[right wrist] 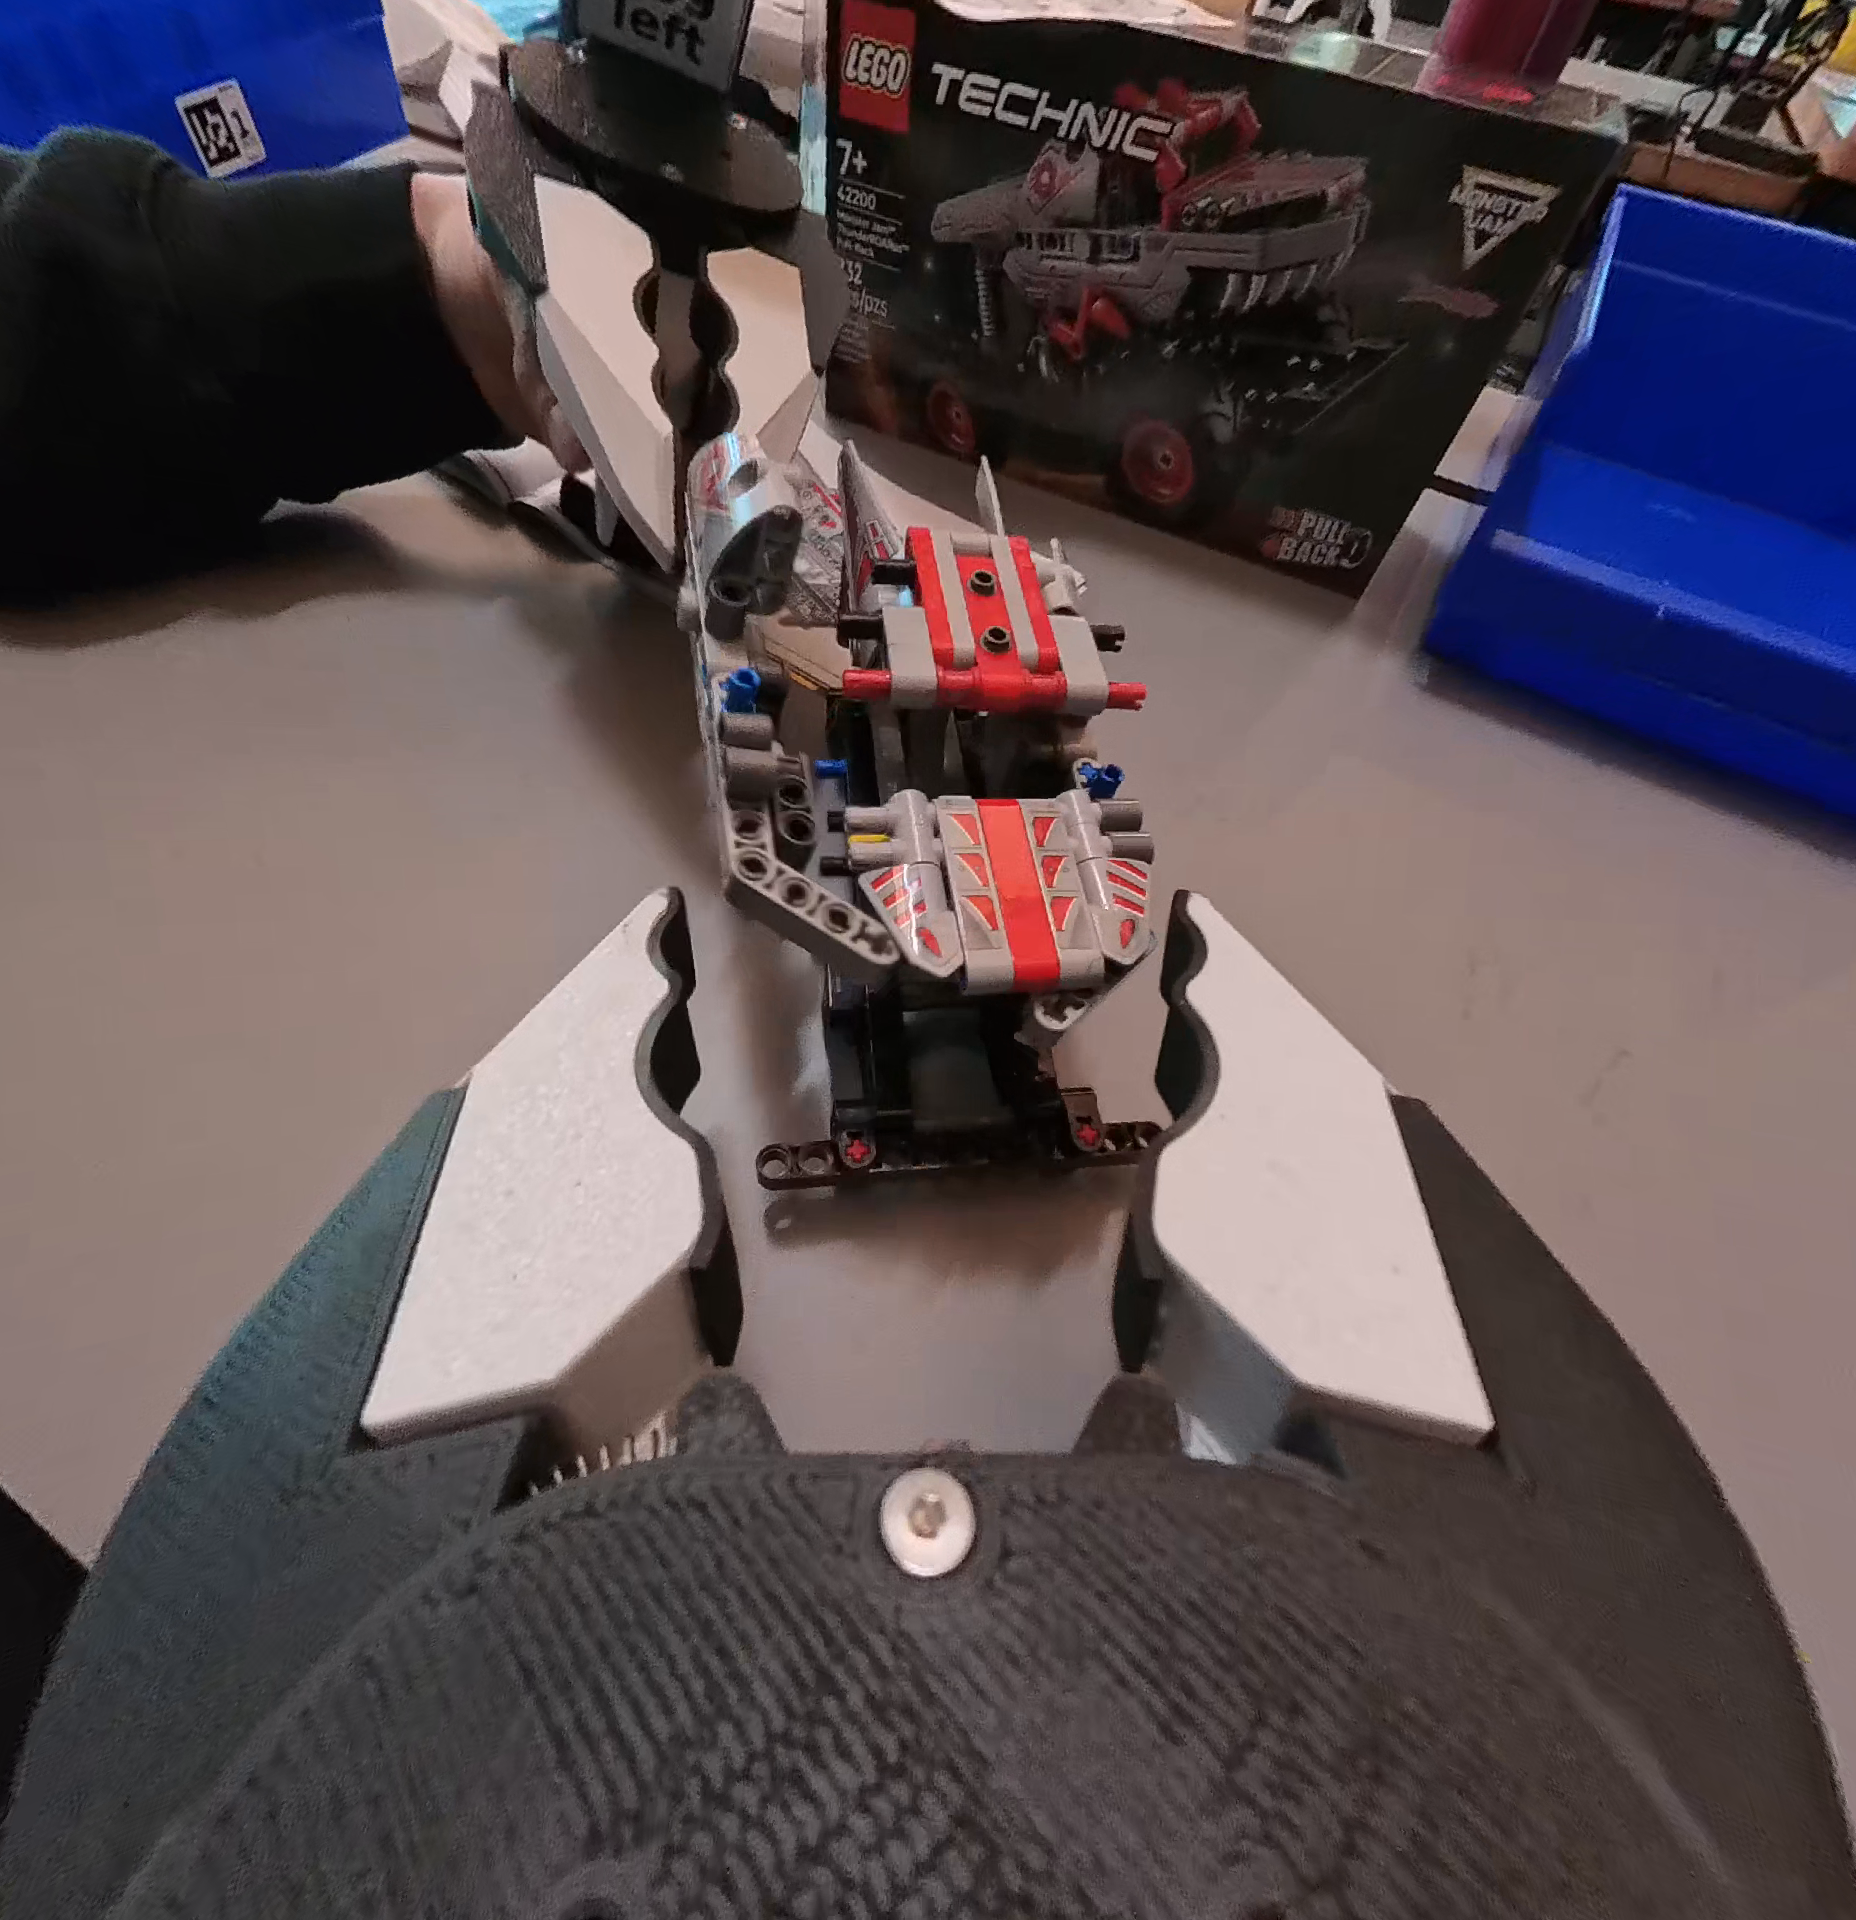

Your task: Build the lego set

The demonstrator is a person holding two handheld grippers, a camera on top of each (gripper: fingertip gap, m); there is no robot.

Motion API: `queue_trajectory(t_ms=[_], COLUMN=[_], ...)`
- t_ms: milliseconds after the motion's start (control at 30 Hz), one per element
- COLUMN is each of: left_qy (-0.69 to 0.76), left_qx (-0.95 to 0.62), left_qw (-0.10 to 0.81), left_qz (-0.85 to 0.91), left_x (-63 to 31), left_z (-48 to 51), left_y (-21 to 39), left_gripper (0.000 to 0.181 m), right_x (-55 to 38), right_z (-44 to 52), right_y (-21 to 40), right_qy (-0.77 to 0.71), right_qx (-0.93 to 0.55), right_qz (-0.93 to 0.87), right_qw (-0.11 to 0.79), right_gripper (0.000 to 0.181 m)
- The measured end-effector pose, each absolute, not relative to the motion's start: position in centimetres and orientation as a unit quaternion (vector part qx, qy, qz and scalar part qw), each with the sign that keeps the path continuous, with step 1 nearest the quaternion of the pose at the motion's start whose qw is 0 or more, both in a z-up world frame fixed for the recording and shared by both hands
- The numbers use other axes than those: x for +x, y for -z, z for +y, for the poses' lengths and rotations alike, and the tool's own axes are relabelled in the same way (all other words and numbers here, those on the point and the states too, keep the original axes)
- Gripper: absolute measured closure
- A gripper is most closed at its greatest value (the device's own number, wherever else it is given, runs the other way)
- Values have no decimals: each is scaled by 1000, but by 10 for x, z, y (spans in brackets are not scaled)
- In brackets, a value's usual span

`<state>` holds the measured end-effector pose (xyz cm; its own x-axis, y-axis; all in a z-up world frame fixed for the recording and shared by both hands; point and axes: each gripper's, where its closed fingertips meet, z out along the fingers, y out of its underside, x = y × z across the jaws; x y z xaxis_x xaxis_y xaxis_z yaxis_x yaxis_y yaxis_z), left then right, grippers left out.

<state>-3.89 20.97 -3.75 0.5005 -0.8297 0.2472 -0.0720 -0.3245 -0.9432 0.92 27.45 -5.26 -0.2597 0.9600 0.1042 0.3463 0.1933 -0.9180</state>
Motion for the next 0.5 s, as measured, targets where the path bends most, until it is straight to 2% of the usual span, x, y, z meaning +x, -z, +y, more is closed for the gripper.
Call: queue_trajectory(t_ms=[500], left_qy=[433], left_qx=[-719], left_qw=[460], left_qz=[289], left_x=[-46], left_z=[210], left_y=[37], left_gripper=[177], right_x=[0], right_z=[267], right_y=[55], right_qy=[-415], right_qx=[-462], right_qz=[-703], right_qw=[347], right_gripper=[89])
